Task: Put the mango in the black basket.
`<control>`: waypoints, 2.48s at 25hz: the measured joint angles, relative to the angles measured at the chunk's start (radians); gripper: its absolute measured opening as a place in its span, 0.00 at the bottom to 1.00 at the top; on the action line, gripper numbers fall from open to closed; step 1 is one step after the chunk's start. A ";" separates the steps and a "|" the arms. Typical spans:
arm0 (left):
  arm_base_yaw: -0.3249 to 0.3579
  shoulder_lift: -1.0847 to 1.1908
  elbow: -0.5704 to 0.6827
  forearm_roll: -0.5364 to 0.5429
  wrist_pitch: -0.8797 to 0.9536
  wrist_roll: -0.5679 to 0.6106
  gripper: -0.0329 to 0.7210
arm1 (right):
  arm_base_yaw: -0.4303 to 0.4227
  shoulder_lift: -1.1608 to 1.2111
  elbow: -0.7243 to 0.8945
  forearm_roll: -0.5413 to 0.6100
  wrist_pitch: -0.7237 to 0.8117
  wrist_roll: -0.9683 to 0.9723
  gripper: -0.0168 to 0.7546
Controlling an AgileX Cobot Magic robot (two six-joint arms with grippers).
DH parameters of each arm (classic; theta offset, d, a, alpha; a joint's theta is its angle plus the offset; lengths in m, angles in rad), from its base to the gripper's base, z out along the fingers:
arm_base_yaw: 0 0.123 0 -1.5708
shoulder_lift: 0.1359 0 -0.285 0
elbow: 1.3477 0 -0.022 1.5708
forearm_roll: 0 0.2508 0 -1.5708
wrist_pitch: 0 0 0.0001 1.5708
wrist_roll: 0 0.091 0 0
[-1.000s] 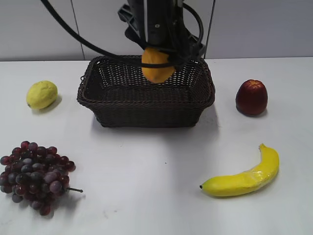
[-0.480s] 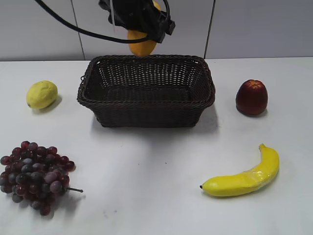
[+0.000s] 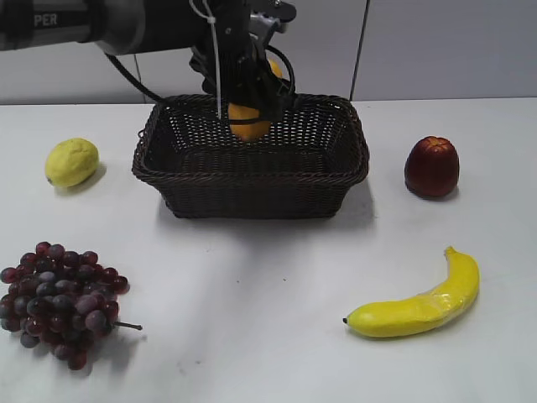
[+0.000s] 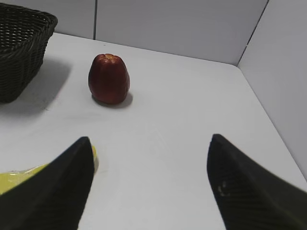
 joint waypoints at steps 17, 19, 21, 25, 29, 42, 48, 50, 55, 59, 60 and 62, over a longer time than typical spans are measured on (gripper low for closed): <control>0.000 0.005 -0.033 0.002 0.134 0.000 0.88 | 0.000 0.000 0.000 0.000 0.000 0.000 0.76; 0.002 0.005 -0.074 0.002 0.220 0.000 0.87 | 0.000 0.000 0.000 0.000 0.000 0.000 0.76; 0.009 0.004 -0.122 0.002 0.312 0.000 0.87 | 0.000 0.000 0.000 0.000 0.000 0.000 0.76; 0.046 -0.017 -0.196 -0.003 0.492 0.016 0.85 | 0.000 0.000 0.000 0.000 0.000 0.000 0.76; 0.120 -0.060 -0.201 -0.020 0.547 0.038 0.83 | 0.000 0.000 0.000 0.000 0.000 0.000 0.76; 0.465 -0.277 -0.176 -0.105 0.553 0.049 0.79 | 0.000 0.000 0.000 0.000 0.000 0.000 0.76; 0.571 -0.465 0.088 -0.107 0.550 0.071 0.79 | 0.000 0.000 0.000 0.000 0.000 0.000 0.76; 0.580 -0.553 0.221 -0.101 0.552 0.073 0.79 | 0.000 0.000 0.000 0.000 0.000 0.000 0.76; 0.581 -0.804 0.541 -0.097 0.549 0.075 0.78 | 0.000 0.000 0.000 0.000 0.000 0.000 0.76; 0.581 -0.983 0.741 -0.094 0.525 0.075 0.78 | 0.000 0.000 0.000 0.000 0.000 0.000 0.76; 0.581 -1.020 0.779 -0.094 0.518 0.075 0.77 | 0.000 0.000 0.000 0.000 0.000 0.000 0.76; 0.581 -1.104 0.866 -0.094 0.510 0.075 0.77 | 0.000 0.000 0.000 0.000 0.000 0.000 0.76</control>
